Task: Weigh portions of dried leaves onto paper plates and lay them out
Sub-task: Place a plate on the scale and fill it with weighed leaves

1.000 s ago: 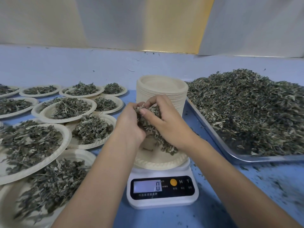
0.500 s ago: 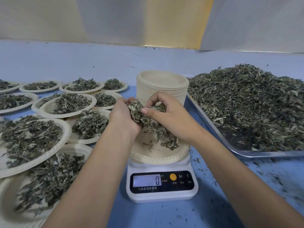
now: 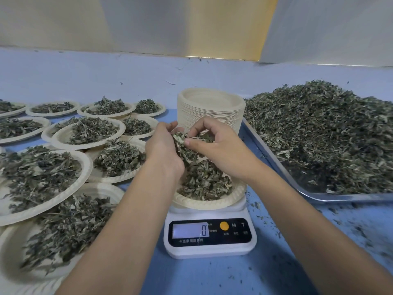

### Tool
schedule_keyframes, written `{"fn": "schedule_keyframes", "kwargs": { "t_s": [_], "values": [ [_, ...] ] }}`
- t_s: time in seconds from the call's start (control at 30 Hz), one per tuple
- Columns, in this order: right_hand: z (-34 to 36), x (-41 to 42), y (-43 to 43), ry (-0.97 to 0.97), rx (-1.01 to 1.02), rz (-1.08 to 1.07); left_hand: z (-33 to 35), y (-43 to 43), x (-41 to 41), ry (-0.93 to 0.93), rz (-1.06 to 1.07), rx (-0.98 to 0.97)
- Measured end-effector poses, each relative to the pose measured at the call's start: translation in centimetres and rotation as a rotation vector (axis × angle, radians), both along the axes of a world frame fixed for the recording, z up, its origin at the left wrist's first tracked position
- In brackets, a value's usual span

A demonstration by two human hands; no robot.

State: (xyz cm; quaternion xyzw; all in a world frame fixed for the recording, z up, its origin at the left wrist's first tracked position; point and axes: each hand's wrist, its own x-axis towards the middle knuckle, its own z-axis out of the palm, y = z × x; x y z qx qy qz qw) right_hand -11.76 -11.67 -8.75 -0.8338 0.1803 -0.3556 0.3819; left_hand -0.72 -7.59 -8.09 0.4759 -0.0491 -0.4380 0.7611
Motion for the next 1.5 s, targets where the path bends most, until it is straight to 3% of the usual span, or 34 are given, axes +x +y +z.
{"fn": "schedule_keyframes", "kwargs": {
  "t_s": [0.2,0.4,0.9,1.5],
  "values": [
    [0.2,0.1,-0.3,-0.112,0.105,0.013,0.0,0.3,0.6,0.067,0.016,-0.003],
    [-0.1,0.0,-1.3,-0.235,0.094,-0.135,0.5,0.8,1.8,0.114,0.071,-0.022],
    [-1.0,-0.2,-1.4,-0.048,0.098,-0.188,2.1,2.1,1.7,0.153,0.041,-0.098],
    [-0.5,-0.1,-1.2,-0.085,0.081,-0.193,1.9,1.9,2.0,0.182,0.024,-0.074]
  ]
}}
